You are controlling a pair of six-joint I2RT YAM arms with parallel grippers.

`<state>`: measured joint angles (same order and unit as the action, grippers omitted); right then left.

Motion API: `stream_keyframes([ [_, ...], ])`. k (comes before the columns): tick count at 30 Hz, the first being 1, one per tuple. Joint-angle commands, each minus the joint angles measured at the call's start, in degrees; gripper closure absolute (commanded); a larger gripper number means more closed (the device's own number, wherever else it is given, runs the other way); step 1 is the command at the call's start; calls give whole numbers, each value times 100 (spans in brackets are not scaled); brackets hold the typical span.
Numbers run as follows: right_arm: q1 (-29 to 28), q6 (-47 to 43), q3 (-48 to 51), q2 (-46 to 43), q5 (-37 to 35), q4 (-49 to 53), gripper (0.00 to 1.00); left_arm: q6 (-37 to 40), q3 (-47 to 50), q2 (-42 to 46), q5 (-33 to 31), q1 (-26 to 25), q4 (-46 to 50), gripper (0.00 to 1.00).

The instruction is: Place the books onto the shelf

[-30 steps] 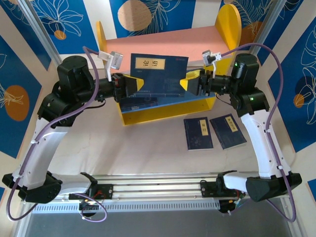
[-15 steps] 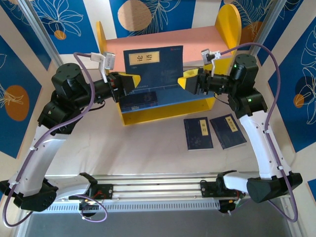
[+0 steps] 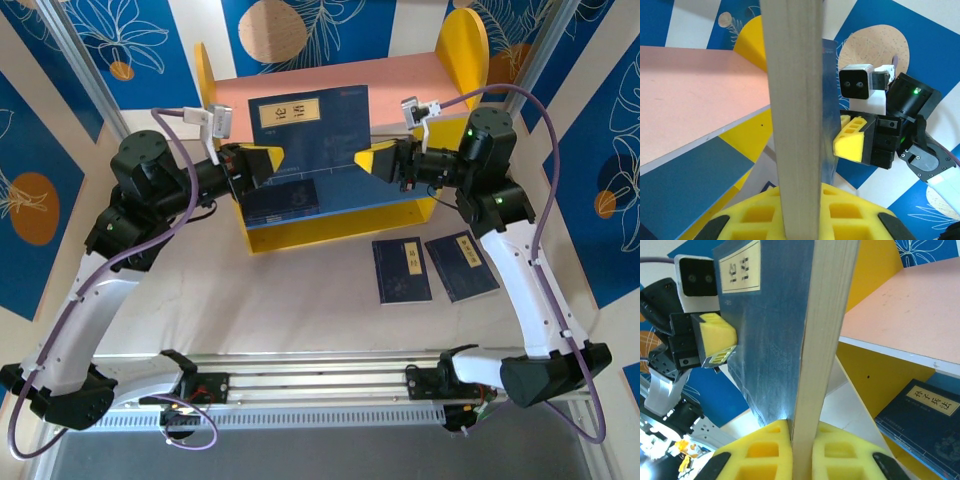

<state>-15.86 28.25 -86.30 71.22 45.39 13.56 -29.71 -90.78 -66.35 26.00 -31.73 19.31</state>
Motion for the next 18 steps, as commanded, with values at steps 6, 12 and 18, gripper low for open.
stream_keyframes([
  [6, -144, 32, -613, 271, -122, 325, 95, 350, -95, 320, -1167, 14, 133, 70],
  [12, -154, -53, -1169, 685, -170, 761, 95, 781, -311, 472, -2733, 17, 1094, 53],
  [18, -241, -155, -2245, 1429, -269, 1500, 95, 966, -261, 576, -3290, 12, 1345, 53],
])
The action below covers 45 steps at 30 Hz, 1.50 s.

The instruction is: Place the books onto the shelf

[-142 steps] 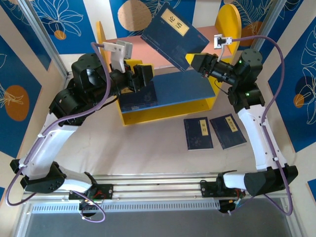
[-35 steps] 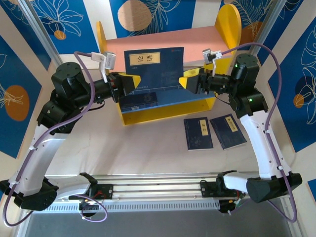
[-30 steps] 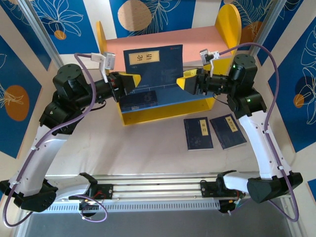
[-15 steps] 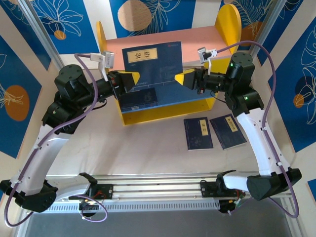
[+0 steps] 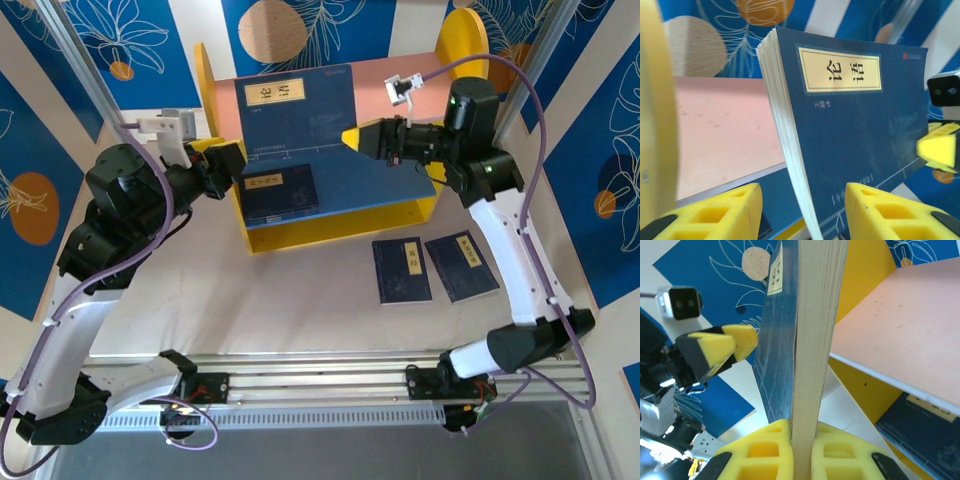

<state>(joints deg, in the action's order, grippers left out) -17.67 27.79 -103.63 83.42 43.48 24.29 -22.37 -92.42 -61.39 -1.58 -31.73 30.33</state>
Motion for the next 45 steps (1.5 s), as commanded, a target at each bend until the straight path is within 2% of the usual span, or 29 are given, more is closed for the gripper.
stream_keyframes([
  [1, -86, -126, -715, 363, -153, 600, 95, 258, -100, 96, -590, 12, 269, 53],
  [14, -564, -594, -3008, 1849, -977, 2202, 95, 431, 31, 572, -1160, 17, 480, 52],
  [21, -715, -641, -3448, 2202, -1212, 2418, 95, 461, 75, 703, -1204, 14, 570, 52],
  [31, -789, -672, -3856, 2561, -1158, 2606, 95, 460, 190, 801, -1173, 10, 553, 52],
  [37, -826, -678, -4139, 2795, -1152, 2740, 88, 476, 189, 798, -1160, 12, 544, 51],
  [45, -830, -710, -4262, 2892, -1245, 2792, 70, 471, 156, 792, -1141, 14, 553, 51],
])
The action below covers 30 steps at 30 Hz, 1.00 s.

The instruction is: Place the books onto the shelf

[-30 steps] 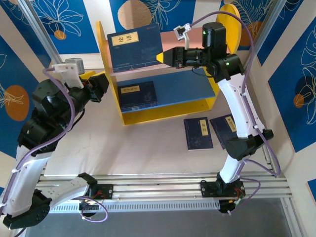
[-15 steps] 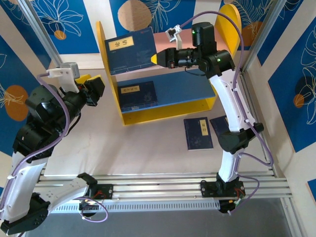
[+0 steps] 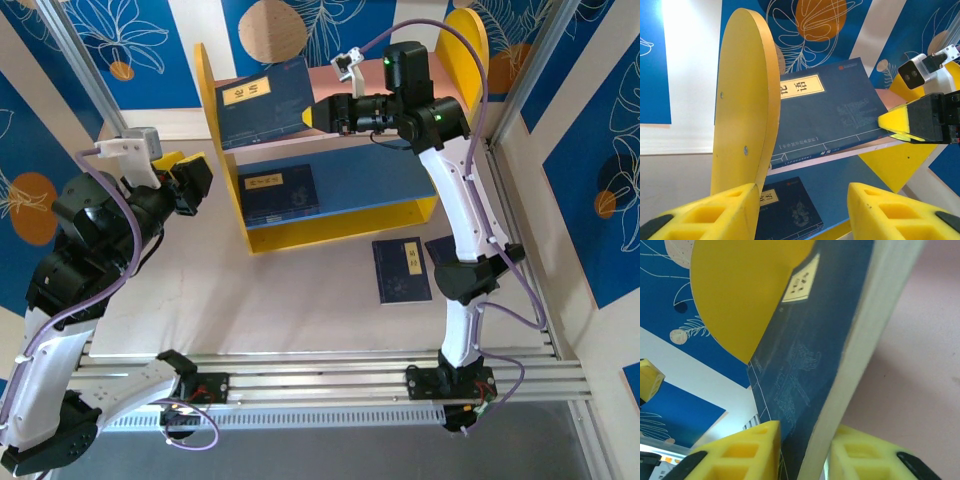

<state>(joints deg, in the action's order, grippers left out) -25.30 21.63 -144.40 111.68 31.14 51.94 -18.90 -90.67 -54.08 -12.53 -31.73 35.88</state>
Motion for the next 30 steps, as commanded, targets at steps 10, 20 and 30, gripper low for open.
stream_keyframes([
  [10, -70, -406, -424, 84, -639, 339, 50, 106, -37, 63, -39, 10, -2, 50],
  [20, -63, -752, -520, 120, -1249, 685, 39, 93, -23, 47, -47, 15, -17, 50],
  [30, -85, -779, -568, 230, -1217, 683, 39, 104, -3, 66, -41, 13, -2, 50],
])
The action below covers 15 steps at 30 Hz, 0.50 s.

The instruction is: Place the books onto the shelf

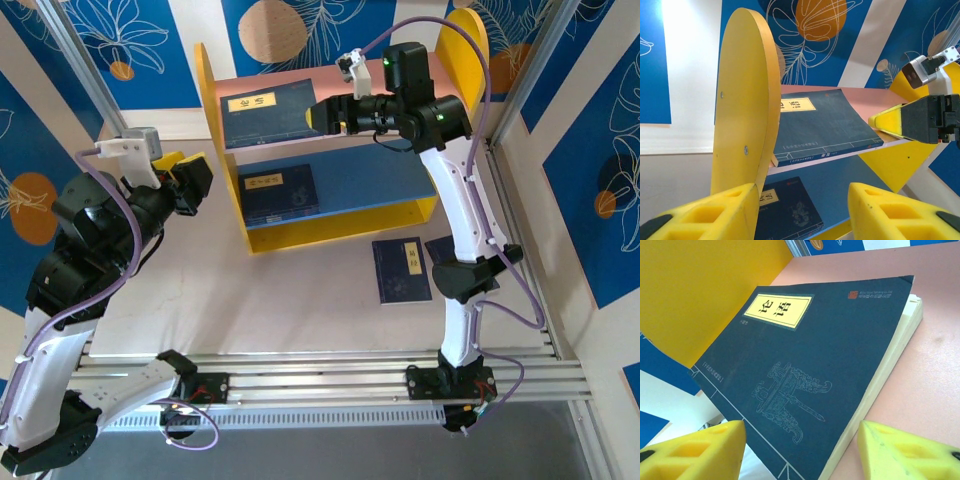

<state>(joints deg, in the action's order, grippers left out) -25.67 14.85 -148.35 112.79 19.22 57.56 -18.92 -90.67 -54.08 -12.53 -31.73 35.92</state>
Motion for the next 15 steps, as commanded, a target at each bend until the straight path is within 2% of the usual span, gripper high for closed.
stream_keyframes([
  [1, -52, -90, -189, 144, -9, 133, 39, 107, 6, 73, -43, 13, -14, 50],
  [15, -115, -100, -399, 331, 323, 136, 39, 134, 41, 118, -77, 10, -6, 50],
])
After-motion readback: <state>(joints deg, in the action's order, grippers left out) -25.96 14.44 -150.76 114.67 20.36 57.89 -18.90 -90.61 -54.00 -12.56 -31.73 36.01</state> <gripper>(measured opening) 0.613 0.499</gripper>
